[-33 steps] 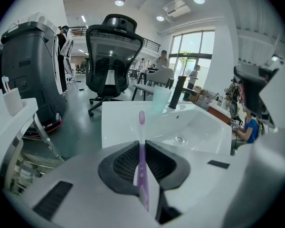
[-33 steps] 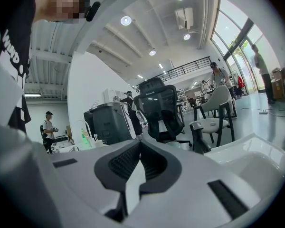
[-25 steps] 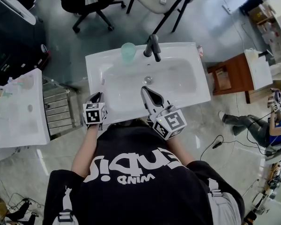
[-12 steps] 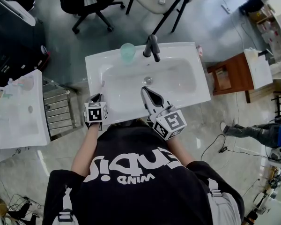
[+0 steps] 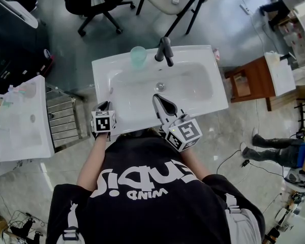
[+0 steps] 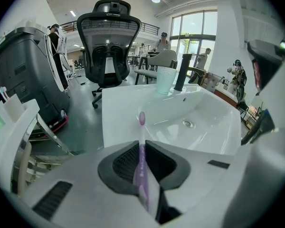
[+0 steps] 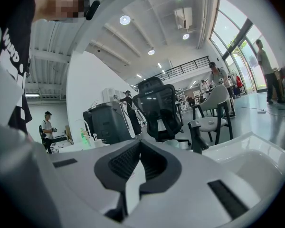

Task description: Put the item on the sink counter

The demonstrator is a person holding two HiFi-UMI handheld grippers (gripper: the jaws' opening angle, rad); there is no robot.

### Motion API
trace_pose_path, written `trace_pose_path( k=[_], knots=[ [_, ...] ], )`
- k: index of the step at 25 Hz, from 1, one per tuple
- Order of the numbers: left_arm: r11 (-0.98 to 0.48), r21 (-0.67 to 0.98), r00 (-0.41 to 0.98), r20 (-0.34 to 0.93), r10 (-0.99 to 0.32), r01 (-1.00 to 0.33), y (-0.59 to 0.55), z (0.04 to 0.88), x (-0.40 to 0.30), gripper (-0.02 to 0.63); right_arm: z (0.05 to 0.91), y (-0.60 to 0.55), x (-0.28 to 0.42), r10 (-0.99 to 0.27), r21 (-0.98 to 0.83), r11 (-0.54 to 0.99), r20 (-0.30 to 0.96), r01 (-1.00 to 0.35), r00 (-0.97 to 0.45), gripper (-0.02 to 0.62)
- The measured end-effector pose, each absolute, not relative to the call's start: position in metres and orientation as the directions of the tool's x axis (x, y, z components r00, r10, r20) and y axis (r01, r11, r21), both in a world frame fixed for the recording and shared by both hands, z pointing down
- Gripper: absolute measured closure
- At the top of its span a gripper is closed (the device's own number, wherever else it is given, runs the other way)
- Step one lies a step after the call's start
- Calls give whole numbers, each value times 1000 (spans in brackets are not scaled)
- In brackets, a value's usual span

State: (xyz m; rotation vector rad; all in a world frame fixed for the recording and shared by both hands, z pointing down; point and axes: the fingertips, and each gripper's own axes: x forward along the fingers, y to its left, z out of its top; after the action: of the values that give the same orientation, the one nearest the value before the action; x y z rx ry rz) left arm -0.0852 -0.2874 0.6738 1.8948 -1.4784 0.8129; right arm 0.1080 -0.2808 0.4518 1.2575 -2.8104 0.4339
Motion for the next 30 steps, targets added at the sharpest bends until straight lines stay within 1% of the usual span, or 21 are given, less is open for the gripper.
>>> trace_pose_path(
  k=[12,16,20,24,25,30],
  knots=[
    [-206,84,195,766,-613,-975,-287,674,-85,548,452,-279,108,-724,-239,635,145,-734,-674,577],
    [-210,100,211,761,-614,-972,-287,672,-82,502,451,-279,107,-722,-237,637,148,-733,-675,577],
    [-213,102,216,748,-628,-972,-287,669,-81,495,450,-280,106,-719,-238,641,147,-730,-679,577],
    [-204,84,203,705,-679,-975,-289,657,-88,495,451,-279,104,-719,-237,641,148,-730,-679,577],
    [-203,79,200,695,-691,-976,-289,654,-90,497,452,-278,104,-718,-238,641,149,-729,-680,577],
    [-209,97,220,663,-715,-973,-289,640,-92,573,452,-278,102,-716,-239,643,149,-728,-682,577]
  ],
)
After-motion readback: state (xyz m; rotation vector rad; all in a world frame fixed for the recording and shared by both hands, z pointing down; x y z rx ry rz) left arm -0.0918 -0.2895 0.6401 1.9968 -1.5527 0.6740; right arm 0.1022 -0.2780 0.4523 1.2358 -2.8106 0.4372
